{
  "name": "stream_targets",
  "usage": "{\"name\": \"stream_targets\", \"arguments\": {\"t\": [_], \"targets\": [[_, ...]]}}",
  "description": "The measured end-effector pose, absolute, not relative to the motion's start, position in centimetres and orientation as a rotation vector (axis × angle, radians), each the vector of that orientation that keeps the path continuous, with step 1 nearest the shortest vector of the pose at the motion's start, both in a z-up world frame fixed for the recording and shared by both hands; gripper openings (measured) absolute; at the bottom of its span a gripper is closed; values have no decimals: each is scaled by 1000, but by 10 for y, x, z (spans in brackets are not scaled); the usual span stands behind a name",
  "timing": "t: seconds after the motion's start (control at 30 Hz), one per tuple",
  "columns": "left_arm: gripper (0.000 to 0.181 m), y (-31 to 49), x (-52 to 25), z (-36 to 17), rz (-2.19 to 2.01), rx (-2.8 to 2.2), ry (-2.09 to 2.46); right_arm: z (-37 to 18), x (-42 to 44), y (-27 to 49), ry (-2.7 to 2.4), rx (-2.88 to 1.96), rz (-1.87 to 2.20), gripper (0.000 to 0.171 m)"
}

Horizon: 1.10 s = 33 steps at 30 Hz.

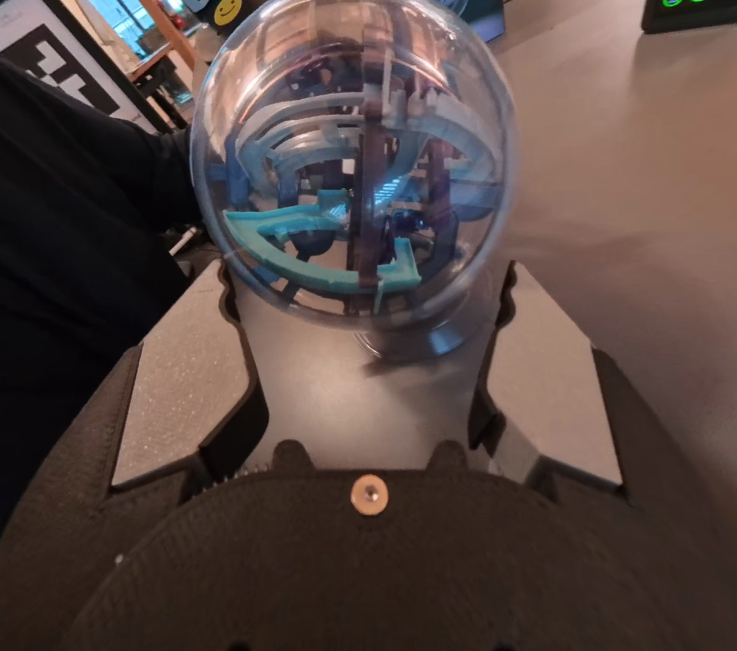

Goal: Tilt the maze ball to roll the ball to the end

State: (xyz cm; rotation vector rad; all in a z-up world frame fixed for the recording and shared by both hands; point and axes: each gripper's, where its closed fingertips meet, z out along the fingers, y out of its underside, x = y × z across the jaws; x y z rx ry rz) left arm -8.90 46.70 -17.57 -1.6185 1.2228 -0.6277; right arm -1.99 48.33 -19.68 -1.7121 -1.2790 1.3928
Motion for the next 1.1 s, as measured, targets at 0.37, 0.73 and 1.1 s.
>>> {"name": "stream_targets", "arguments": {"t": [0.37, 0.73, 1.1], "targets": [[127, 476, -85, -186, -497, -1625, 1208, -197, -32, 483, -1275, -1644, 1348, 133], [129, 478, -85, -190, -436, -1575, 1181, -196, -34, 487, -1316, -1622, 1231, 135], [129, 479, -85, -182, -387, -1519, 1171, -188, -38, 488, -1310, -1575, 1180, 138]]}}
